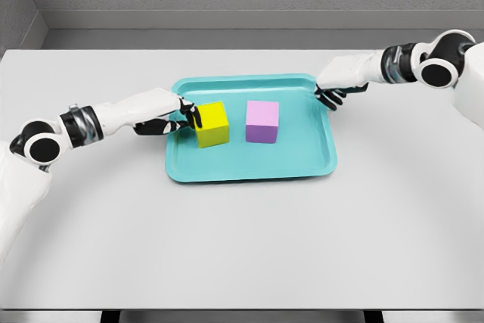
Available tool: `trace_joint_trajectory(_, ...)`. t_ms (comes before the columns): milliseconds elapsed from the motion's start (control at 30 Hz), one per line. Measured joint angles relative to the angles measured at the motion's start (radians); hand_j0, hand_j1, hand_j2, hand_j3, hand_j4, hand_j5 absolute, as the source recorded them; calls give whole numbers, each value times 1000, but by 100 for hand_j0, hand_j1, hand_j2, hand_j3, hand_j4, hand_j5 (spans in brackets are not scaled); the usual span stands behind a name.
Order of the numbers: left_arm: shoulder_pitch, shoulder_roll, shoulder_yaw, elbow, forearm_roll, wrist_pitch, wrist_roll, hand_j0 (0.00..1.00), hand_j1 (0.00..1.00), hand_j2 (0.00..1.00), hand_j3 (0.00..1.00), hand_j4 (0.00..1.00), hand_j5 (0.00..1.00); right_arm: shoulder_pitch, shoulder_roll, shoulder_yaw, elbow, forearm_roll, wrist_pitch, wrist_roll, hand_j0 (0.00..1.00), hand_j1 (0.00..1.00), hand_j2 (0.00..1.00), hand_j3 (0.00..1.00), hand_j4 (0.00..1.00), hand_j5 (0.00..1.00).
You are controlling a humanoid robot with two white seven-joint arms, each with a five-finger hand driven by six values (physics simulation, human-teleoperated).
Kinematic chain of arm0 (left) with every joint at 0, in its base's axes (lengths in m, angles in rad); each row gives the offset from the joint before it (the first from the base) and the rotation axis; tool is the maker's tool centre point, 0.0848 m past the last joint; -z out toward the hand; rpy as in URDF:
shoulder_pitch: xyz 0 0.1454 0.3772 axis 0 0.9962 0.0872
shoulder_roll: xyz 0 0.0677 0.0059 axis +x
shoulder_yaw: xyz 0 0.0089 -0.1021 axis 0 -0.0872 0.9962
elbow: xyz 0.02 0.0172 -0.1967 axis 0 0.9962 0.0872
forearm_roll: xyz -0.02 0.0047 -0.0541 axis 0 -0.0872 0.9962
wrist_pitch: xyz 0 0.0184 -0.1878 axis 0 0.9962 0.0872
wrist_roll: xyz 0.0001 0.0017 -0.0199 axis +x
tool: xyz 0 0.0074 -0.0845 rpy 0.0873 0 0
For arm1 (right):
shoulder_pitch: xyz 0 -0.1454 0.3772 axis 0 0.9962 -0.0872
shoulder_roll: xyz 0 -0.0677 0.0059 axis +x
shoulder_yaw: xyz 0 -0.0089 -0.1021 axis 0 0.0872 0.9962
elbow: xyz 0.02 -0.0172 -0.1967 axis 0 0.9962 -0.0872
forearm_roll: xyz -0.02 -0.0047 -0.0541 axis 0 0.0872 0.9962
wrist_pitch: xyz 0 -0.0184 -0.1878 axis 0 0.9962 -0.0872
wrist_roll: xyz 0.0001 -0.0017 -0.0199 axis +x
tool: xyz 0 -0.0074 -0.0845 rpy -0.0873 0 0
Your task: Push two cubes
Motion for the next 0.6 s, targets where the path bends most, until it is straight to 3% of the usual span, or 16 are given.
trace_joint_trajectory(200,6,82,7,-49,95,-1,-3,50,50,50,50,50,50,14,-27,-54,0,-29,-20,0,15,15,15,15,15,15)
trace_joint_trajectory(267,9,129,7,-63,110,-1,-7,65,65,65,65,65,65,14,-32,-60,-1,-35,-22,0,15,15,15,15,15,15)
trace_joint_trajectory(367,3,160,8,-105,118,-1,-9,72,72,72,72,72,72,18,-37,-62,-2,-52,-23,0,16,16,16,16,16,16)
trace_joint_trajectory(433,-2,163,14,-128,114,-1,-10,100,100,100,100,100,100,21,-39,-64,0,-60,-23,0,16,16,16,16,16,16)
trace_joint_trajectory(600,-8,157,67,-142,86,-1,-11,100,100,100,100,100,100,40,-36,-66,12,-66,-23,0,16,16,16,16,16,16)
